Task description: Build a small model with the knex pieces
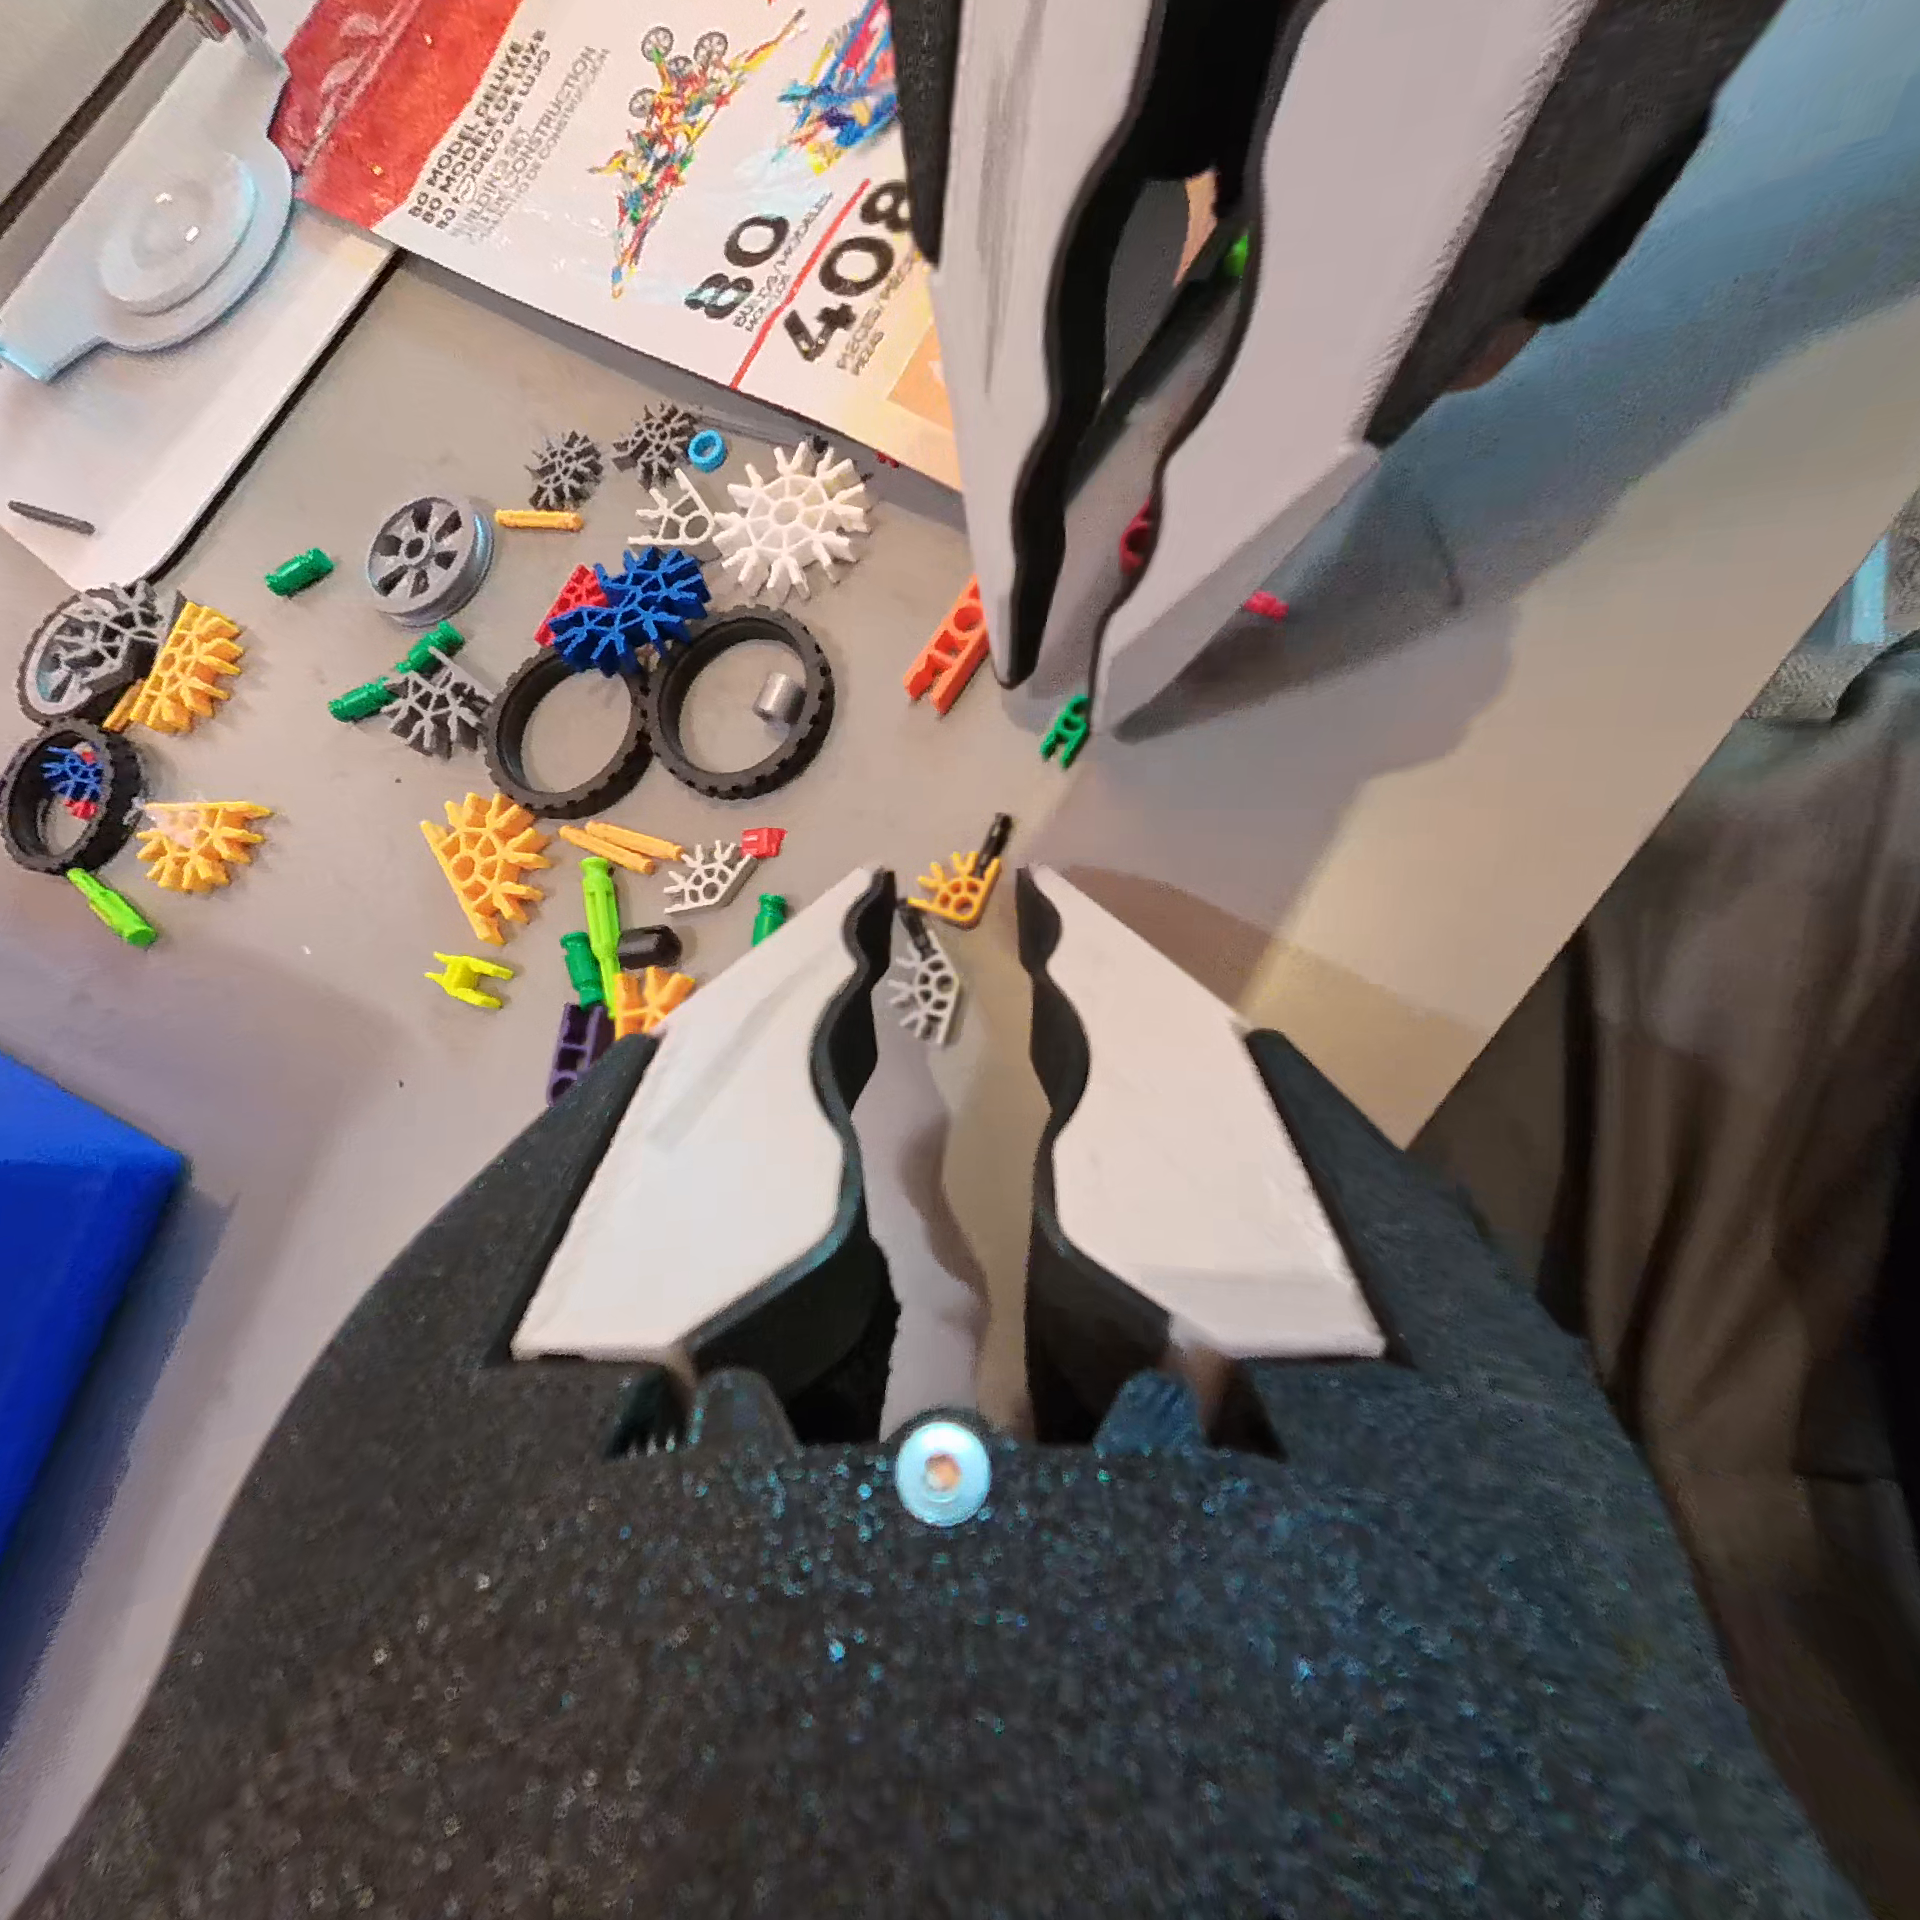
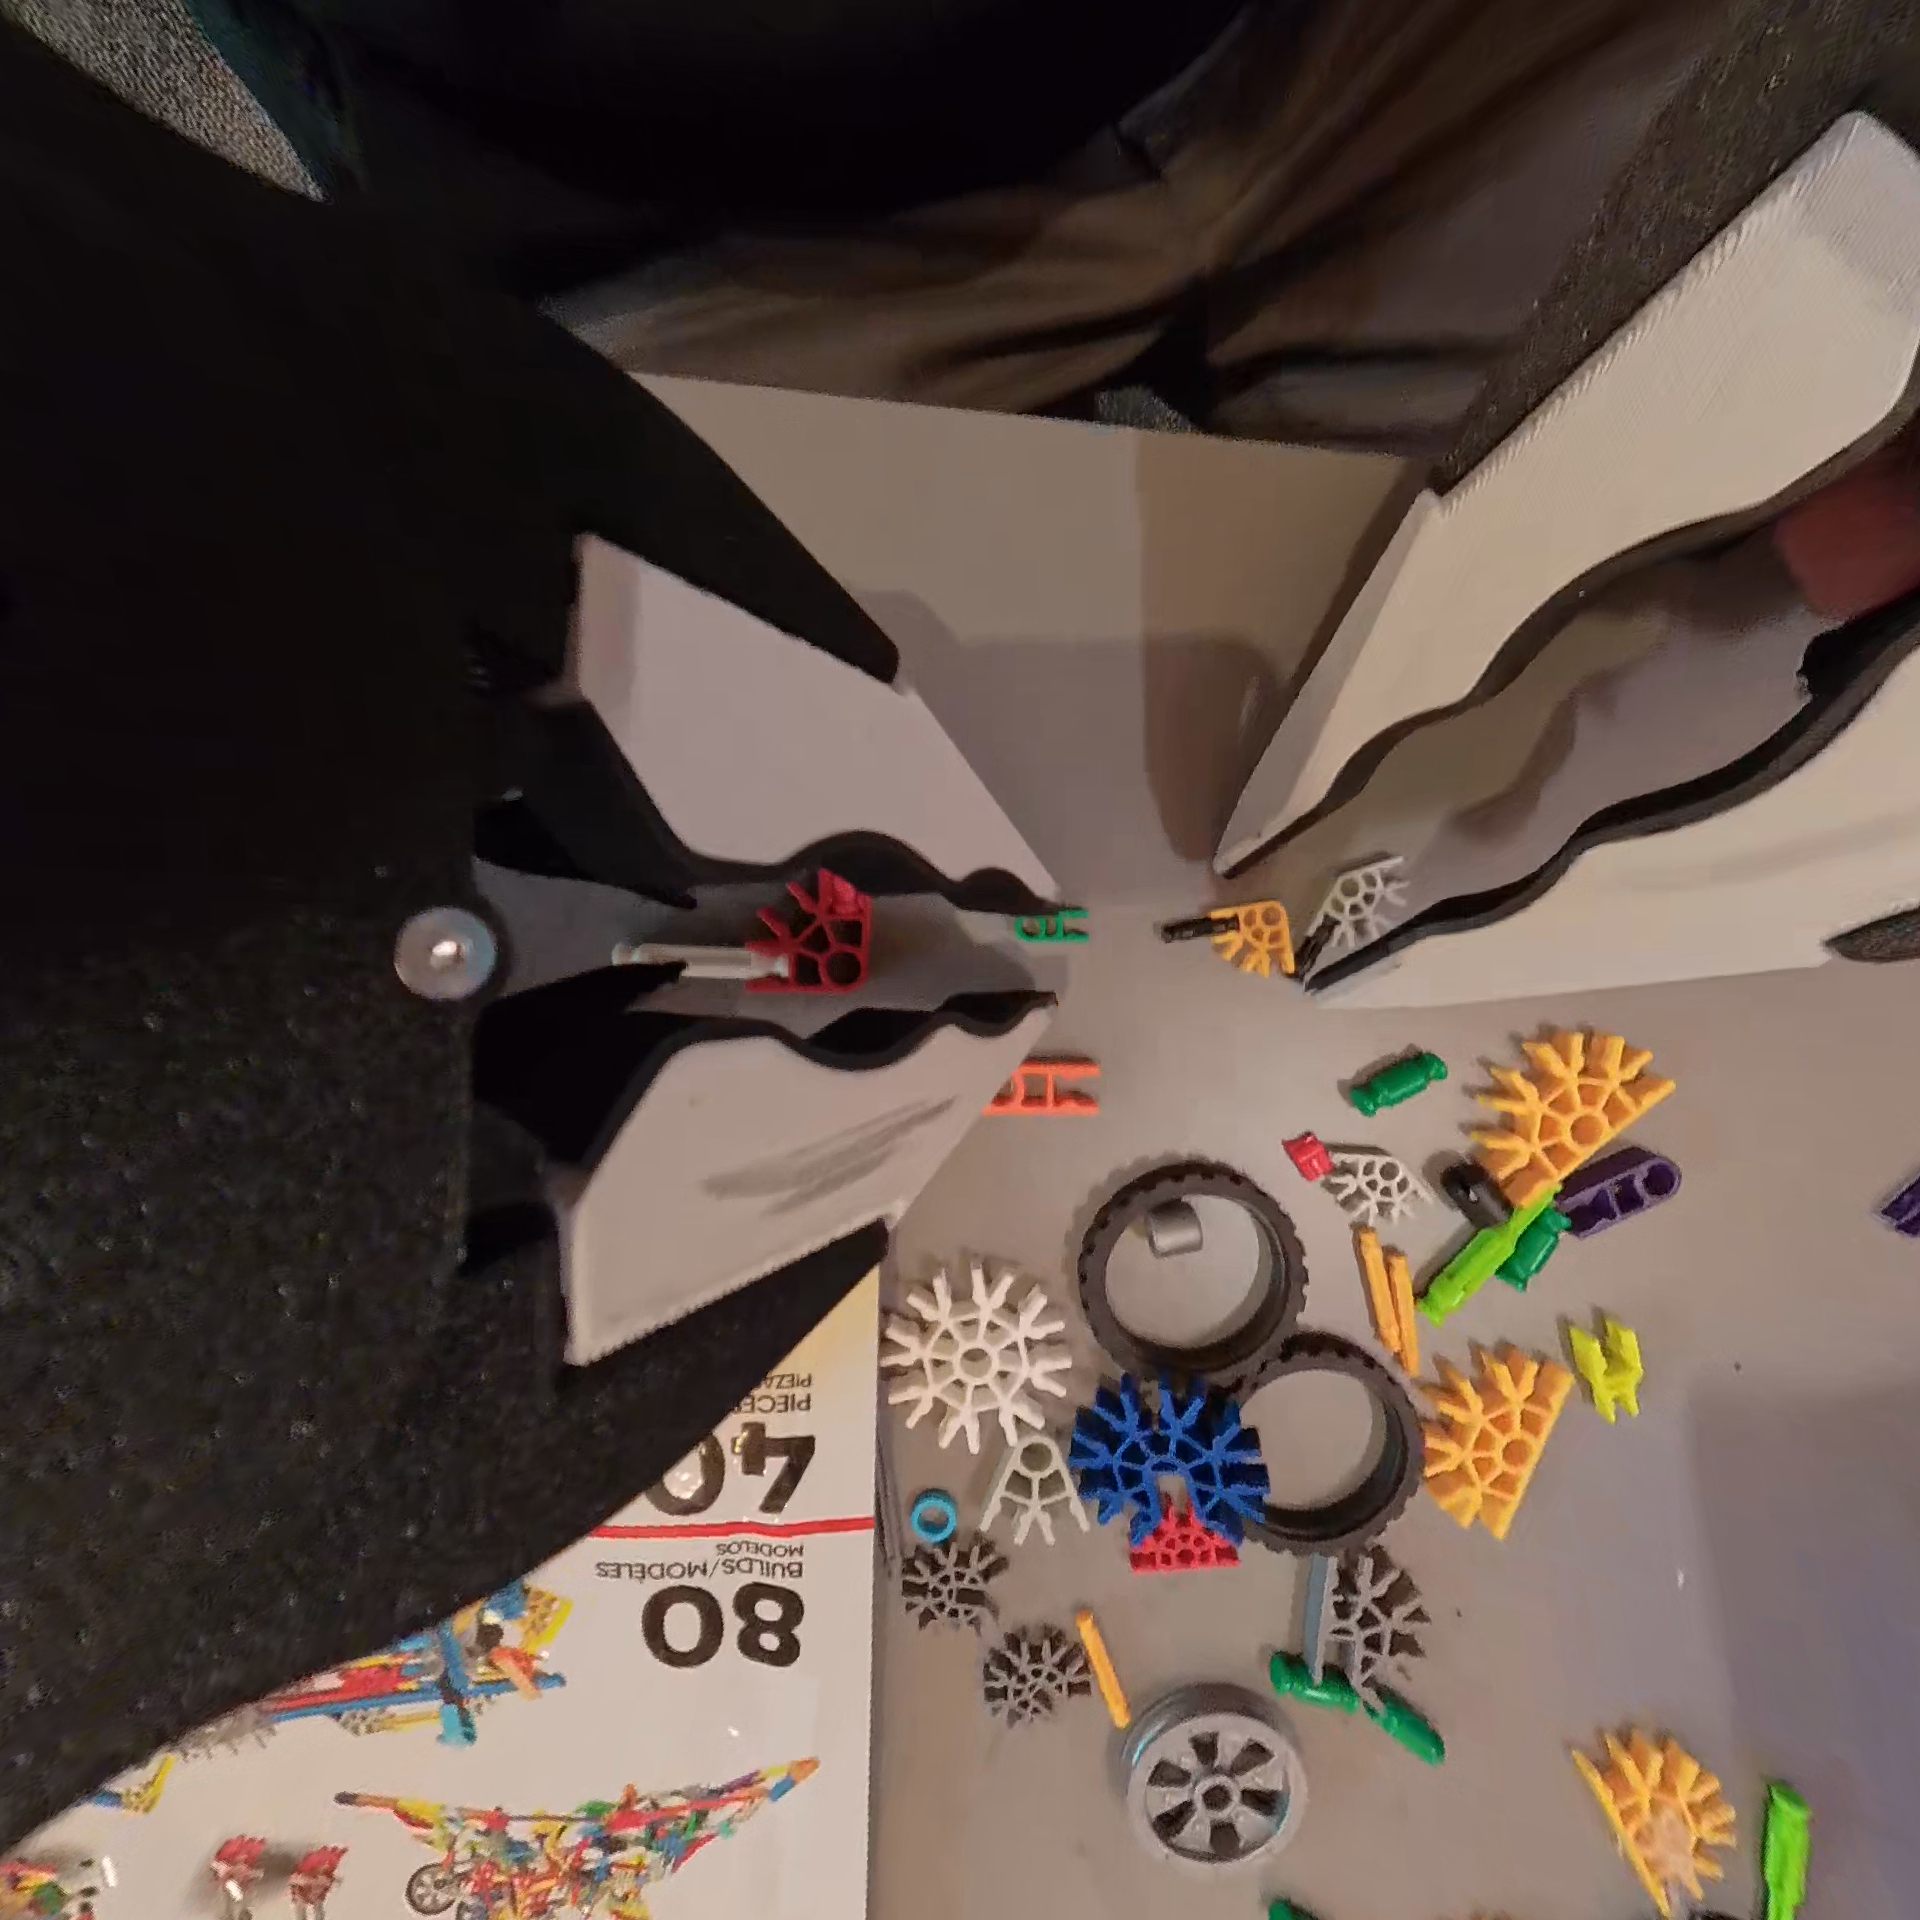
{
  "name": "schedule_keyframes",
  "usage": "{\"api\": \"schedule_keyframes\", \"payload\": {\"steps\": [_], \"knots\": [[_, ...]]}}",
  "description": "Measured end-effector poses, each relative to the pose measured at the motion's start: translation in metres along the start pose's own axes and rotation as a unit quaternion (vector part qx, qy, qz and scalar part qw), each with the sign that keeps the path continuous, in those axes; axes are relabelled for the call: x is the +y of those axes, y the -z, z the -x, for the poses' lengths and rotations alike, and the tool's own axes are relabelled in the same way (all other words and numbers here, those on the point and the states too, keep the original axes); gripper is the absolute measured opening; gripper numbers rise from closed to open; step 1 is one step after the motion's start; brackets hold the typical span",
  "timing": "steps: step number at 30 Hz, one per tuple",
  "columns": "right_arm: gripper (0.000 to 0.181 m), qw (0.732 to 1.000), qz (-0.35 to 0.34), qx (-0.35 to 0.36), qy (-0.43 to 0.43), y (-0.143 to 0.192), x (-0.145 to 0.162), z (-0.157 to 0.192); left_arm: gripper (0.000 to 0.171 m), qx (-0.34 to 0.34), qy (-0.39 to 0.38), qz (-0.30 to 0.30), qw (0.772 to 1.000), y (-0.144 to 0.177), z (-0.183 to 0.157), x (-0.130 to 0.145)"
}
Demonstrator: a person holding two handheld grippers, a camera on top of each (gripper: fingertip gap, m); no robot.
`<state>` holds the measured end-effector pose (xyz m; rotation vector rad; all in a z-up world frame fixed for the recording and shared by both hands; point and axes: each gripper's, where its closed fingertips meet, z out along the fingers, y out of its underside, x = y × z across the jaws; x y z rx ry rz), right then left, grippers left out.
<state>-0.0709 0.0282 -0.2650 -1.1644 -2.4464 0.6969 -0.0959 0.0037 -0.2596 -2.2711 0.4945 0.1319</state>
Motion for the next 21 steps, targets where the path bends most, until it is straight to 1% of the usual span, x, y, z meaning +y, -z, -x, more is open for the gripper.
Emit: {"api": "schedule_keyframes", "payload": {"steps": [2,4,9,11,14,17,21], "knots": [[0.003,1.000,0.006,0.006,0.003,-0.004,0.001,-0.001,0.022,0.008,-0.008,0.014,1.000,-0.003,0.001,0.003],[0.003,1.000,0.005,0.003,0.005,-0.005,0.000,-0.001,0.022,0.012,-0.016,0.015,1.000,-0.004,0.001,0.003],[0.000,1.000,-0.004,0.000,0.017,0.000,-0.007,-0.001,0.020,0.009,-0.015,-0.013,1.000,-0.003,-0.002,-0.005],[0.000,1.000,0.006,0.000,0.026,-0.001,-0.006,0.000,0.020,0.008,-0.019,-0.013,1.000,-0.004,-0.004,-0.005],[0.000,1.000,-0.003,0.007,0.022,0.001,-0.010,-0.005,0.019,-0.003,-0.016,-0.011,1.000,-0.001,0.002,-0.002],[0.004,0.999,-0.022,0.027,0.027,0.001,-0.024,-0.016,0.019,-0.003,-0.004,-0.010,1.000,0.005,0.007,0.002],[0.009,0.998,-0.041,0.033,0.036,-0.006,-0.046,-0.026,0.018,-0.029,0.014,-0.018,0.999,0.018,0.019,0.007]]}}
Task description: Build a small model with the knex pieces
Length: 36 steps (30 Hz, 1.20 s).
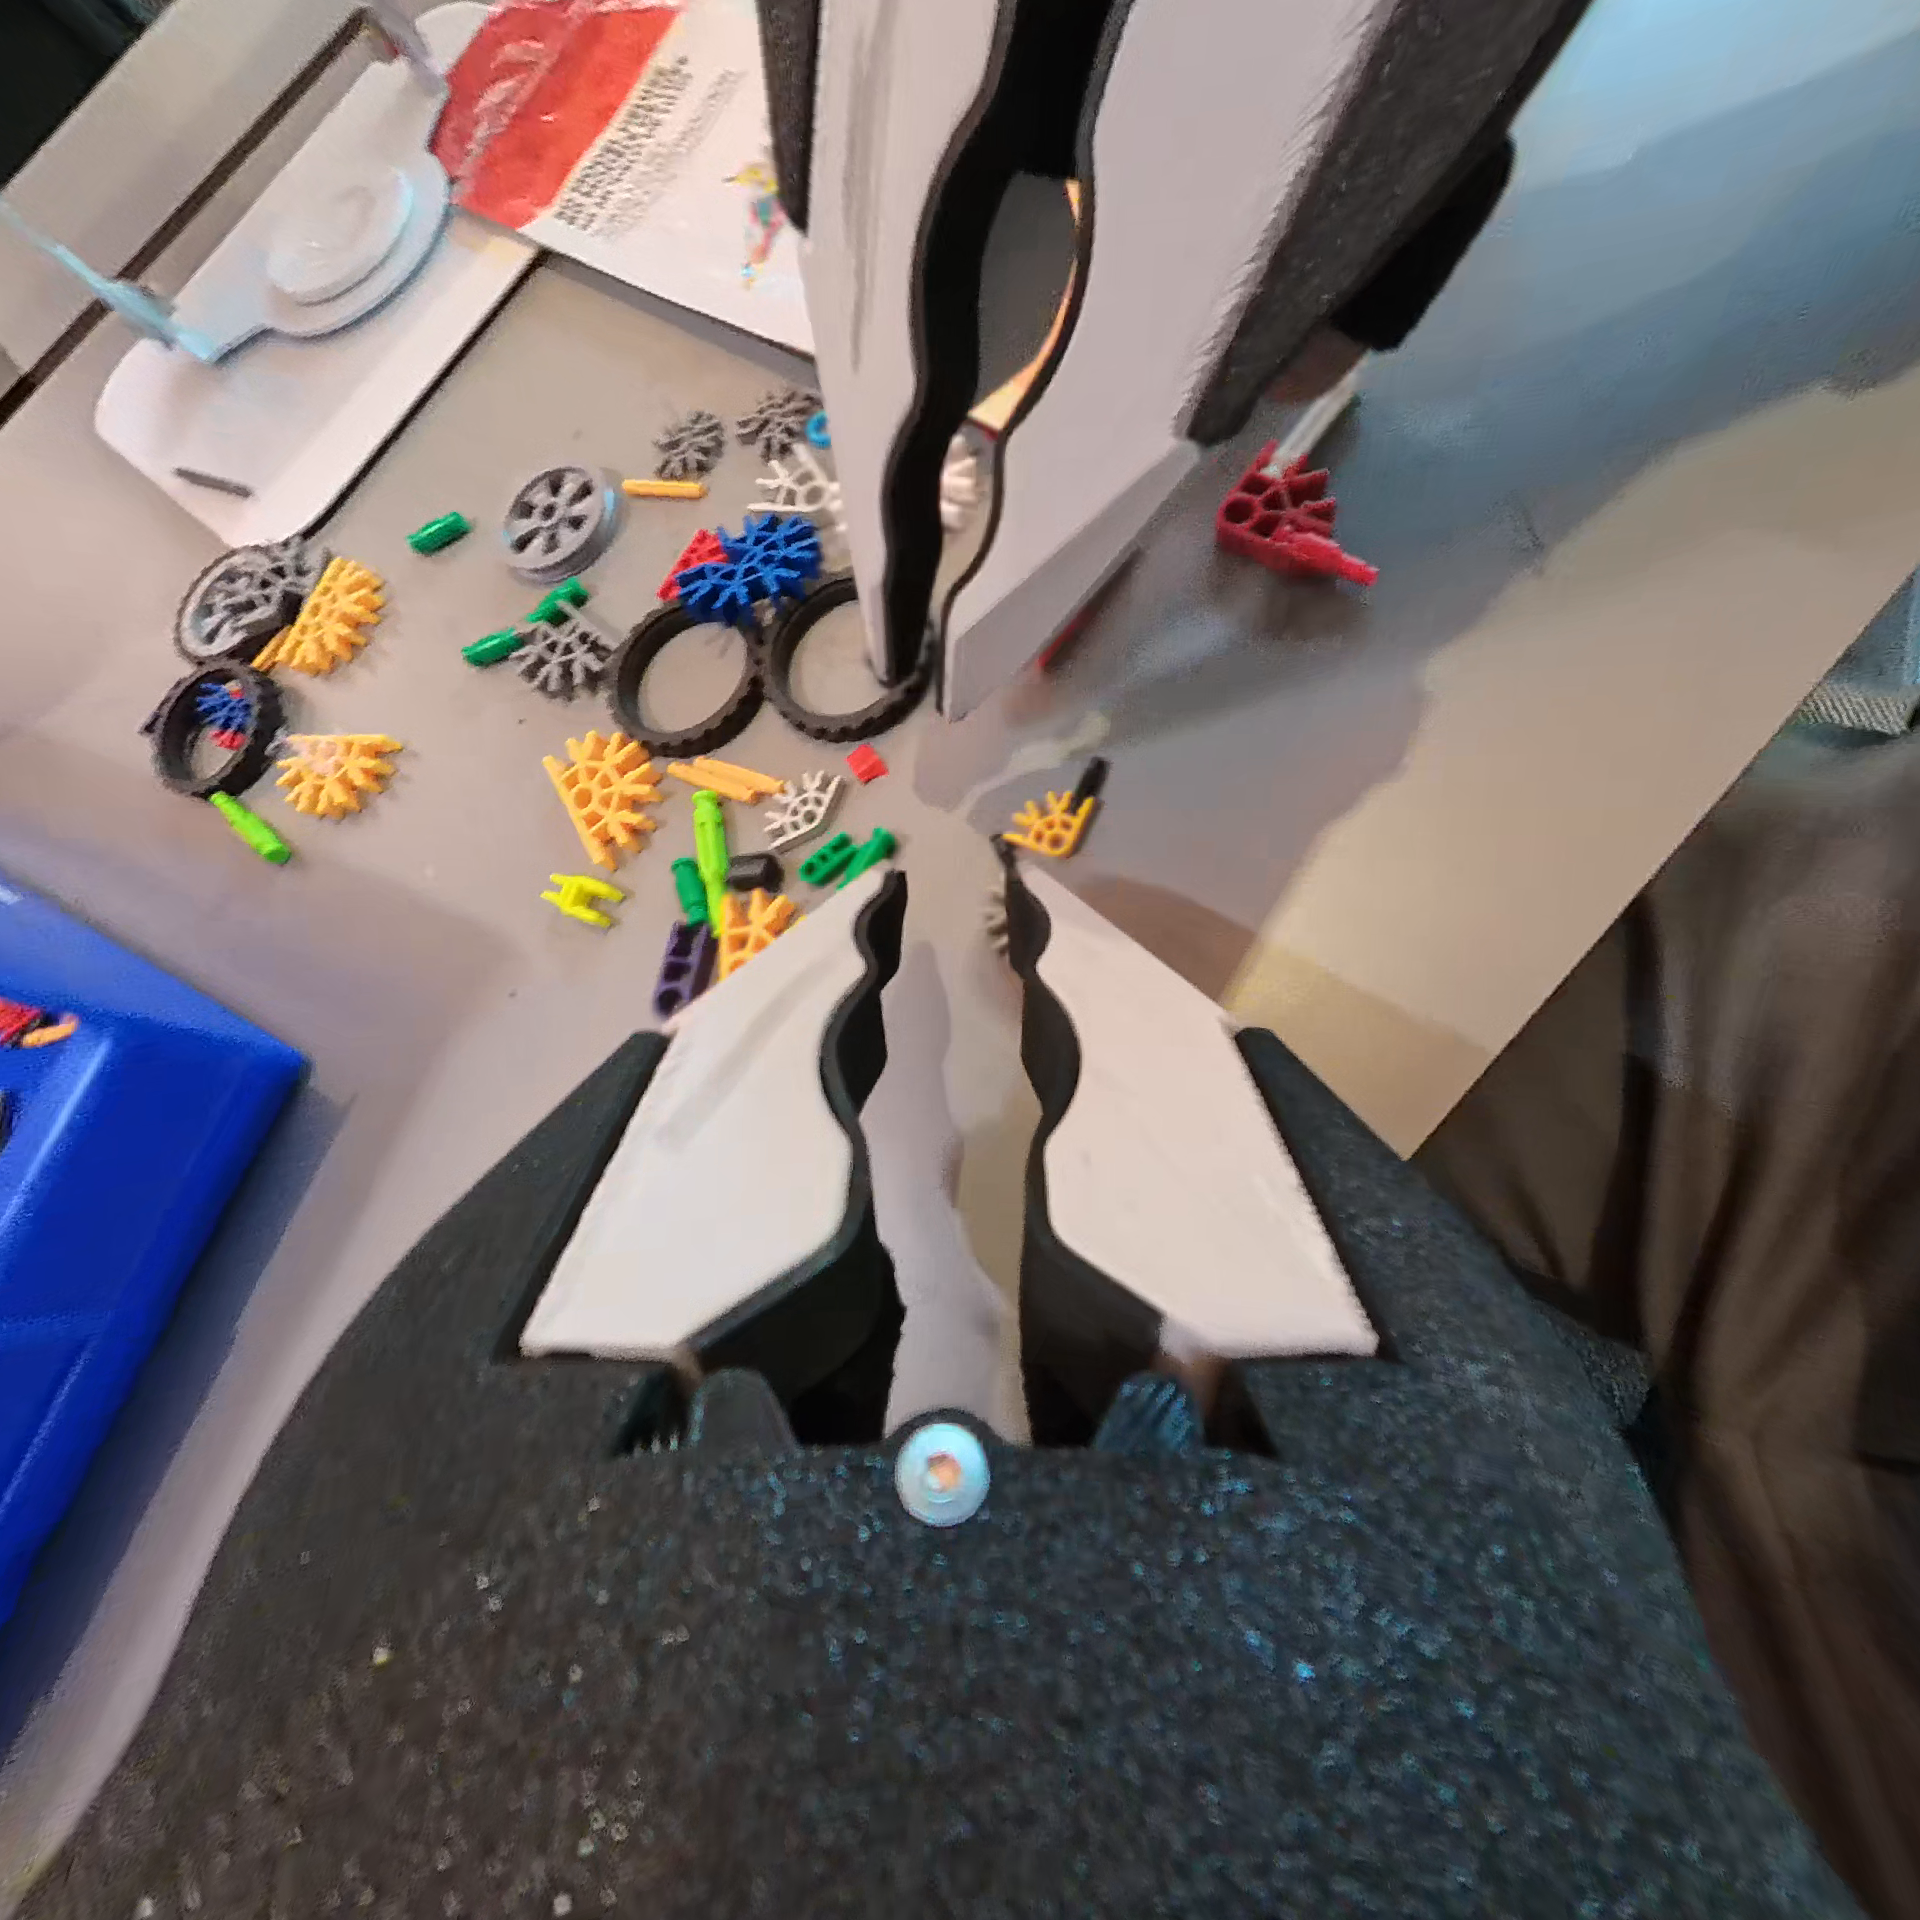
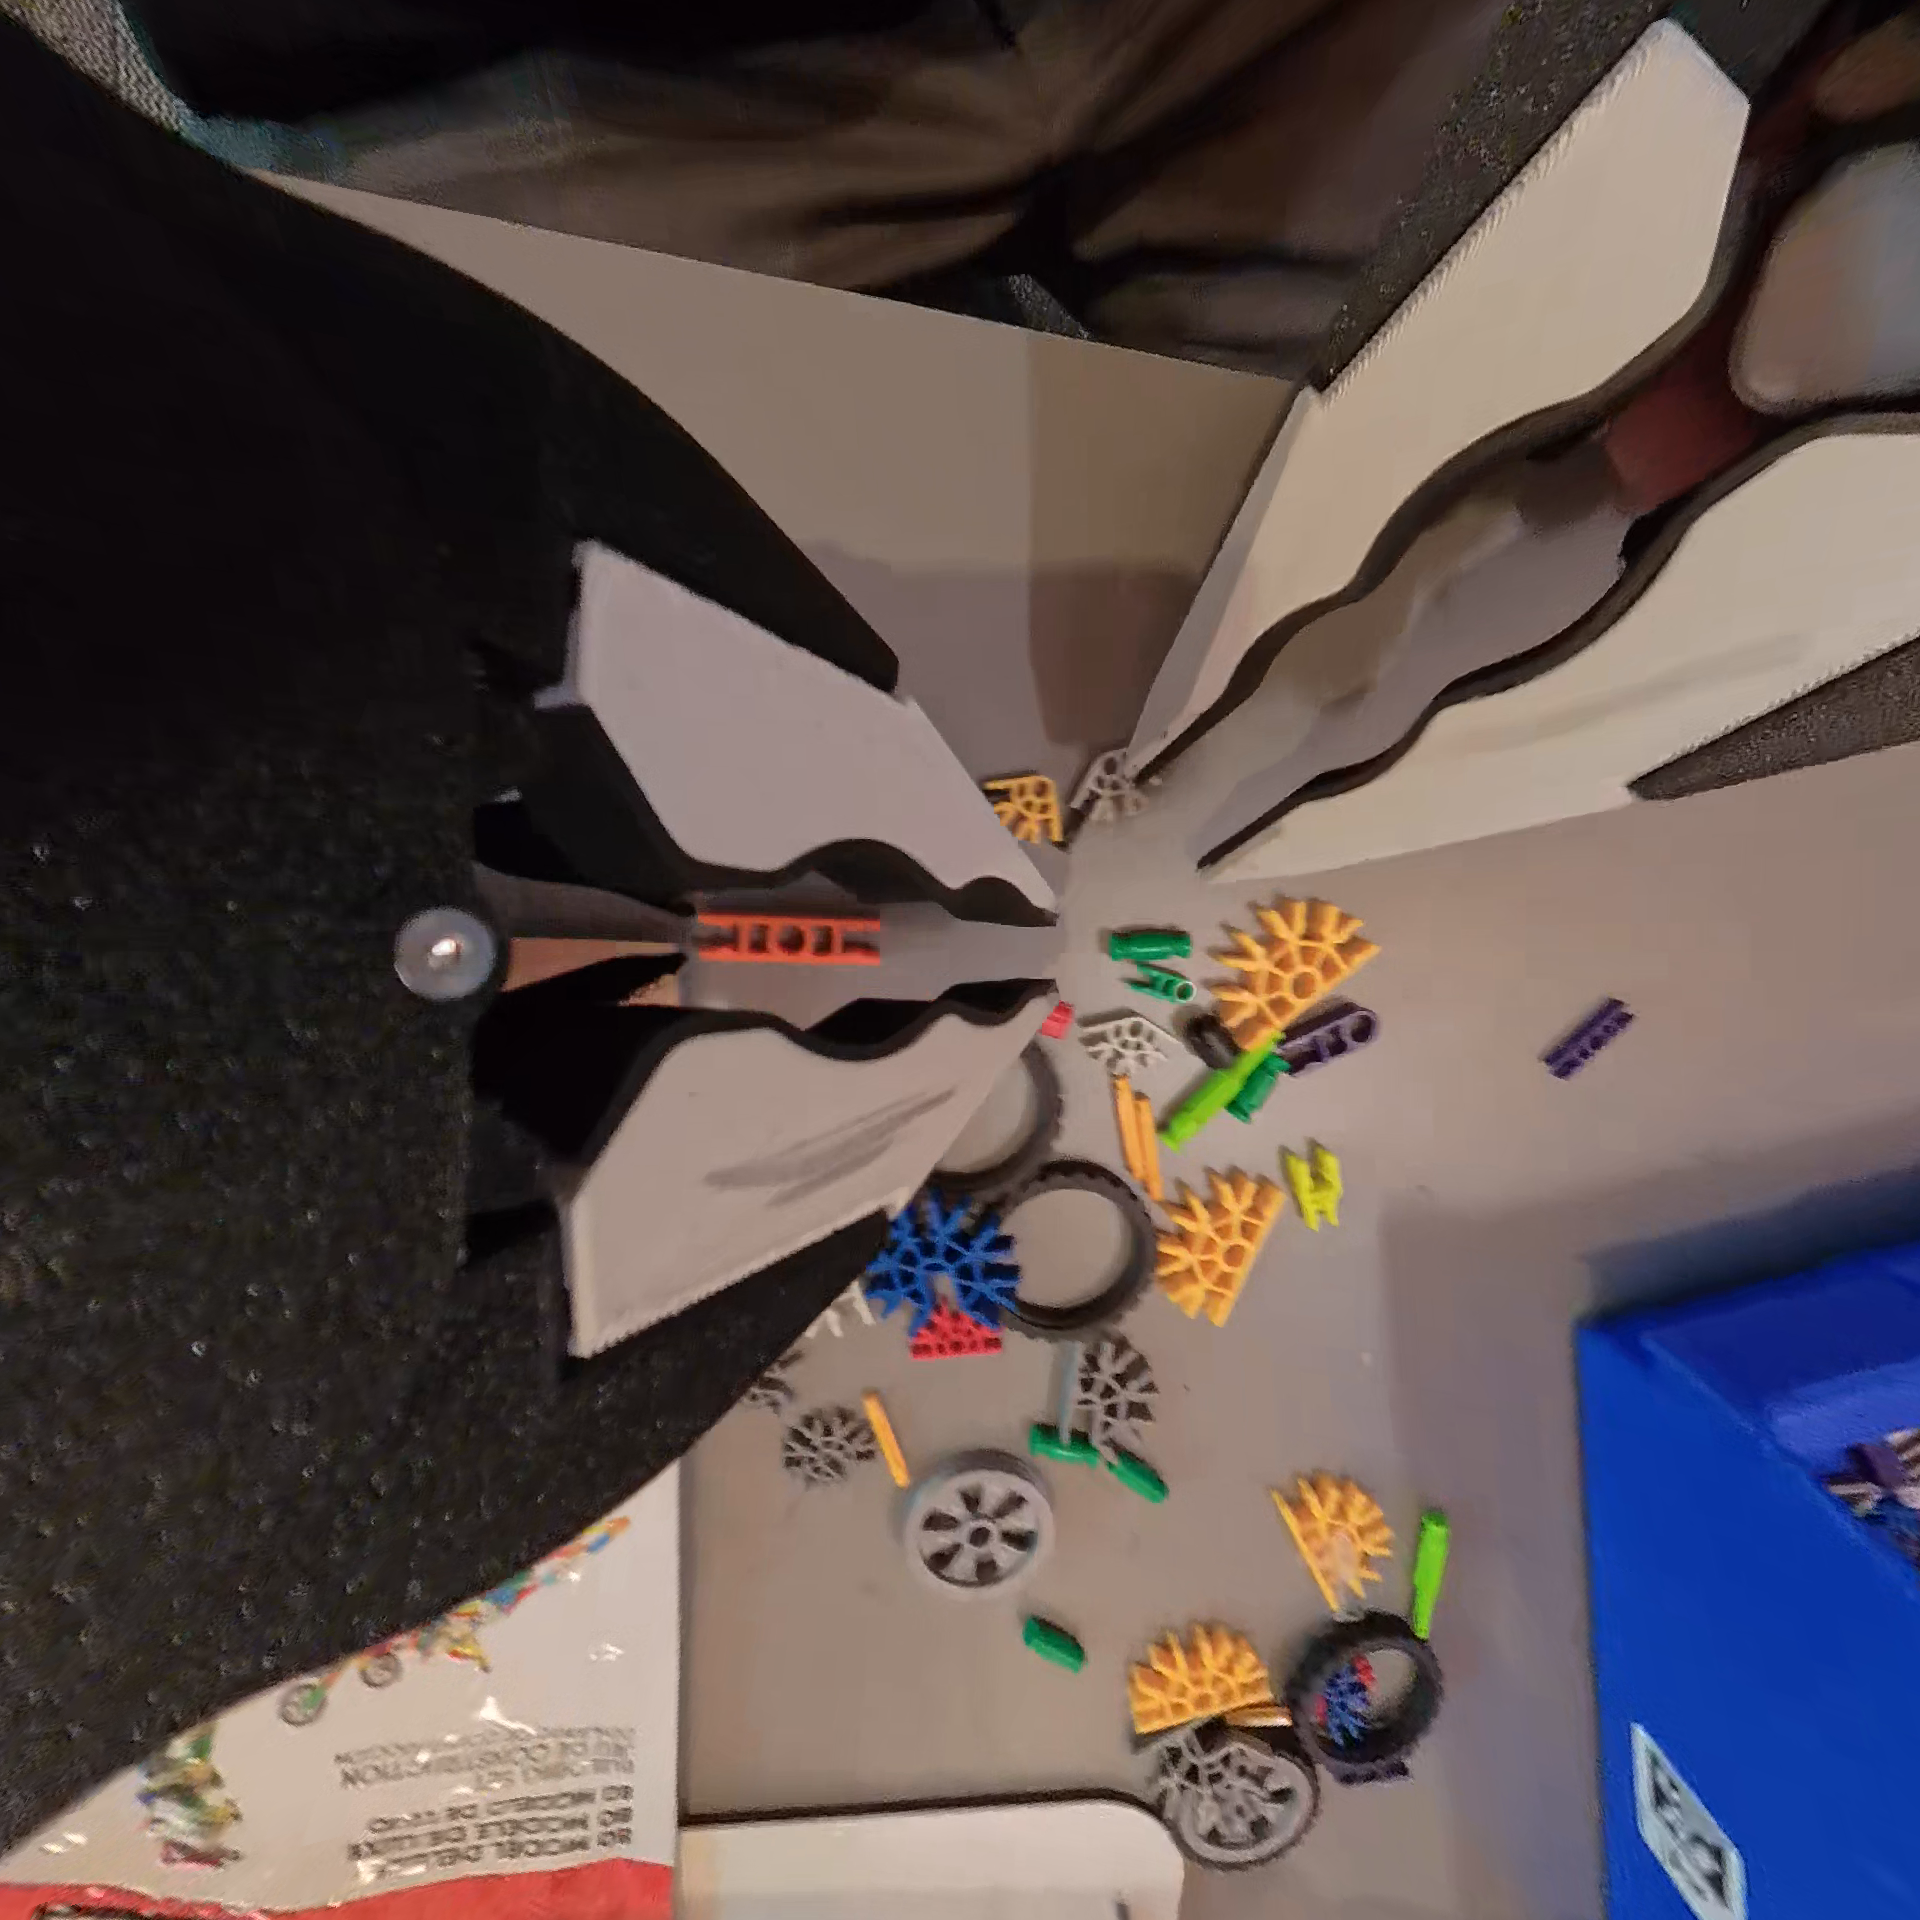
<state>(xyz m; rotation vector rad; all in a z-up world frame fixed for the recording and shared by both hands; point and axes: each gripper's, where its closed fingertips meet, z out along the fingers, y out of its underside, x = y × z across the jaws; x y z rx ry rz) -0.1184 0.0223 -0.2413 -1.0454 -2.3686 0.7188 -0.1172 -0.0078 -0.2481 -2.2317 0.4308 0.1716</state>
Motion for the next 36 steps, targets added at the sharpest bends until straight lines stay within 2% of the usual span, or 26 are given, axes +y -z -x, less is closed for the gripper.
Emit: {"api": "schedule_keyframes", "payload": {"steps": [6,12,23,31,36], "knots": [[0.006,1.000,0.003,-0.021,0.012,-0.024,-0.018,-0.006,0.017,-0.028,0.020,0.014,0.999,0.004,0.021,0.017],[0.005,0.998,0.034,-0.046,-0.010,-0.043,-0.011,-0.008,0.018,-0.034,0.027,0.015,0.999,0.004,0.026,0.026],[0.004,0.998,0.037,-0.053,-0.016,-0.045,-0.010,-0.006,0.018,-0.034,0.030,-0.009,0.999,0.008,0.028,0.023],[0.004,0.986,-0.051,-0.103,-0.118,-0.009,-0.016,0.005,0.019,-0.037,-0.005,-0.049,0.998,0.008,0.015,0.002],[0.004,0.960,-0.127,-0.151,-0.197,0.015,-0.026,0.015,0.017,-0.067,-0.056,-0.096,0.992,0.007,0.007,-0.027]]}}
